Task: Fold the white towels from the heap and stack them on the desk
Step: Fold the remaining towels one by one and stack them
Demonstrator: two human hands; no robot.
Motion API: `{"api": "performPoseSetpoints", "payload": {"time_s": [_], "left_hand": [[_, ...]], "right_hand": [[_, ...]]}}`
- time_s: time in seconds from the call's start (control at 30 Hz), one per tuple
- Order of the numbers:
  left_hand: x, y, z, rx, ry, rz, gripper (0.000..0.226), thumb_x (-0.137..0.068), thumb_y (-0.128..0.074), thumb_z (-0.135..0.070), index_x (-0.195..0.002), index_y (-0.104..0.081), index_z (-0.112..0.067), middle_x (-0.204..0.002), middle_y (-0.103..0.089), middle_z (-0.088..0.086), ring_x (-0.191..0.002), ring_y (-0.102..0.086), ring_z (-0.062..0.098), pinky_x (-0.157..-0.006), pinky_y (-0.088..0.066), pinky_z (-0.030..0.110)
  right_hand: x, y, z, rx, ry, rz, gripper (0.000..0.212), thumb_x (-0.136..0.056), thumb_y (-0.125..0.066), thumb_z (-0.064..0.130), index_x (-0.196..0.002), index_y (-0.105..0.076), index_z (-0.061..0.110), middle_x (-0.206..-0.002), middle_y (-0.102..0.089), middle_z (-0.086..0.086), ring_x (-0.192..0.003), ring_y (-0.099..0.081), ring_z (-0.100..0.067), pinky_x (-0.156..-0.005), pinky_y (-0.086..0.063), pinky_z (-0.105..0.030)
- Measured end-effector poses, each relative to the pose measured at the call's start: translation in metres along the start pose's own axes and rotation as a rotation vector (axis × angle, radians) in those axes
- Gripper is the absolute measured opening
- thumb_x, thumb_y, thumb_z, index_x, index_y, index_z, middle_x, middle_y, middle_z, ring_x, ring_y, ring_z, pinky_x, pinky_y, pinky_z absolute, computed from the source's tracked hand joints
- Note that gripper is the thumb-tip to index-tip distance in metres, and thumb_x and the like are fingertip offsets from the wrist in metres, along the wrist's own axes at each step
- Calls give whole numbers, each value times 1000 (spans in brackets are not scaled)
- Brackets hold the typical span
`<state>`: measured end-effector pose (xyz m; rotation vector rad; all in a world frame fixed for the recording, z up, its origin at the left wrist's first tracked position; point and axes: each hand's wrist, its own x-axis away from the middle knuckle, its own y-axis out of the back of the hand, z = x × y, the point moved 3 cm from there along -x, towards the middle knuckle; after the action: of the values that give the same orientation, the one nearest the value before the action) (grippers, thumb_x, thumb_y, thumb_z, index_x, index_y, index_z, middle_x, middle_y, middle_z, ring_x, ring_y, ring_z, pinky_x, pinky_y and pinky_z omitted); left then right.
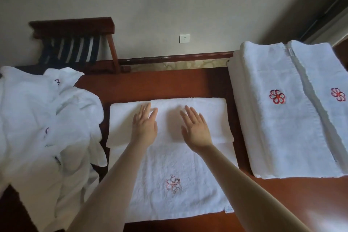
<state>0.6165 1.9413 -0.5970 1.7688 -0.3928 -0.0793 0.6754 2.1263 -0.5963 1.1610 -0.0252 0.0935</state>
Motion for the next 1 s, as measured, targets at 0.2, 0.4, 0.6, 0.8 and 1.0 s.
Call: {"api": "performPoseSetpoints", "payload": {"time_s": [0.2, 0.4, 0.6, 0.8, 1.0], "left_hand": [[1, -34, 24, -78, 113, 169, 59, -96, -10, -58, -151, 2, -41, -159, 16, -11, -145, 19, 16, -117, 7, 44], [9, -32, 15, -197, 126, 94, 75, -79, 16, -67, -147, 13, -36, -158, 21, -7, -144, 23, 17, -118, 7, 45], [15, -29, 8, -201, 133, 71, 85, -75, 19, -69, -150, 6, -31, -159, 17, -2, -146, 18, 22, -118, 6, 45], [41, -40, 10, -172, 138, 175, 79, -79, 18, -68, -148, 17, -30, -156, 27, -1, -144, 25, 25, -118, 6, 49], [87, -14, -10, -51, -131, -120, 57, -92, -34, -37, -134, -53, -4, -140, -46, 22, -129, -45, 41, -103, -38, 57]], "right_hand": [[-29, -31, -23, 138, 40, 136, 60, -100, -23, 53, -154, -10, 32, -162, -4, 2, -149, 2, -19, -116, 11, -42], [-34, -9, -84, 63, -152, -11, 62, -98, -21, 56, -154, -10, 30, -162, 0, 2, -147, 11, -12, -120, -3, -46], [-37, -7, -89, 62, -174, 65, 63, -99, -18, 53, -154, 0, 29, -161, 10, 3, -143, 22, -8, -119, 2, -37], [-27, 2, -71, 121, -196, 76, 58, -100, -25, 39, -154, -12, 21, -162, -2, -6, -149, 4, -19, -119, 0, -47], [36, 17, -27, 14, -67, -181, 37, -92, -55, 19, -127, -55, 6, -127, -55, -13, -119, -50, -32, -95, -41, -43]]}}
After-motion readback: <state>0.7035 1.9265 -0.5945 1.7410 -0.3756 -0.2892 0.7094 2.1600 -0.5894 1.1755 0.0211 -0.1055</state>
